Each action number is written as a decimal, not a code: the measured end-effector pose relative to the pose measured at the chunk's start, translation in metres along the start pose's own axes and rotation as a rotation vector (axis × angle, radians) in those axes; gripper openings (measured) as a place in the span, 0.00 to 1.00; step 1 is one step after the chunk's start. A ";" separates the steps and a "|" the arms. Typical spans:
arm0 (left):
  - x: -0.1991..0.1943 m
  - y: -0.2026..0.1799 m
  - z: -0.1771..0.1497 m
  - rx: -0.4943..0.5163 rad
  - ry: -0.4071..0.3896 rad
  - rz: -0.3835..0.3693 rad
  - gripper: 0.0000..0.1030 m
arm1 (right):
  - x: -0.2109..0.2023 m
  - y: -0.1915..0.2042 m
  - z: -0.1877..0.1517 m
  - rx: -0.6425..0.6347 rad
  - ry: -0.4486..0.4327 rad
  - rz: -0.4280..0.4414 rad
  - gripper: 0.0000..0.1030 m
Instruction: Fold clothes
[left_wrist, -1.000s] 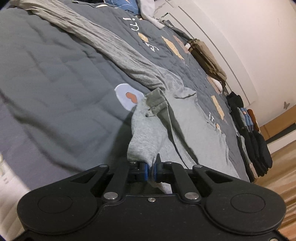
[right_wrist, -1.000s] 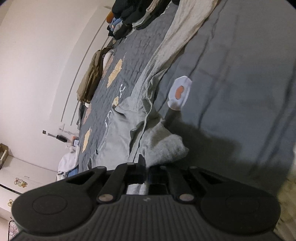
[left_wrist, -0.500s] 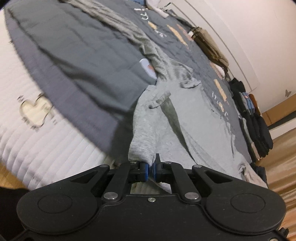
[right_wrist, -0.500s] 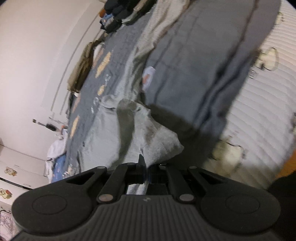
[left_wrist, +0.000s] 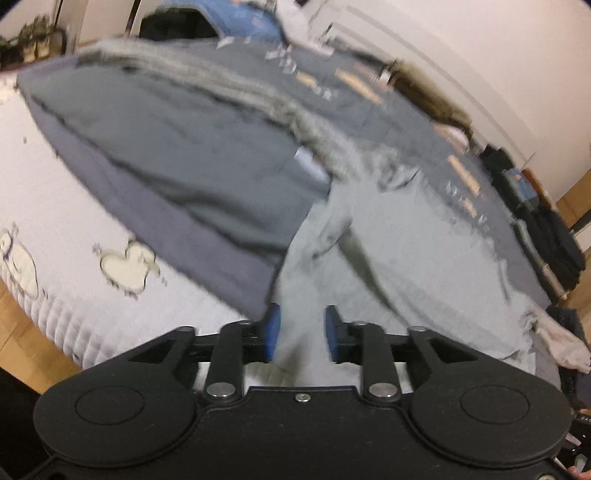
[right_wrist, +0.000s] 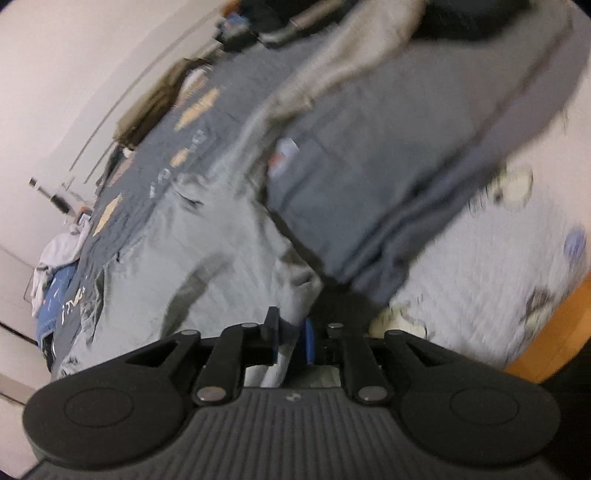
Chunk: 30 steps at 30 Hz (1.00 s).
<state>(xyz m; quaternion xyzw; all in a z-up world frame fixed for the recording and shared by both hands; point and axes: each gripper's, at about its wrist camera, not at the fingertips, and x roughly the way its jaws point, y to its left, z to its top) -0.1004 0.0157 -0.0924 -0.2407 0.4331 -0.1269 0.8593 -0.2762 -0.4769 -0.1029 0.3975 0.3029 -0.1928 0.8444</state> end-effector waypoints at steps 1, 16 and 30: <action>0.000 -0.003 0.001 0.014 -0.007 -0.004 0.31 | -0.002 0.006 0.002 -0.022 -0.002 0.017 0.21; 0.043 -0.045 0.010 0.183 0.009 -0.063 0.33 | 0.070 0.116 -0.011 -0.338 0.229 0.230 0.41; 0.083 -0.041 0.036 0.070 0.035 -0.121 0.34 | 0.130 0.152 0.000 -0.319 0.290 0.355 0.41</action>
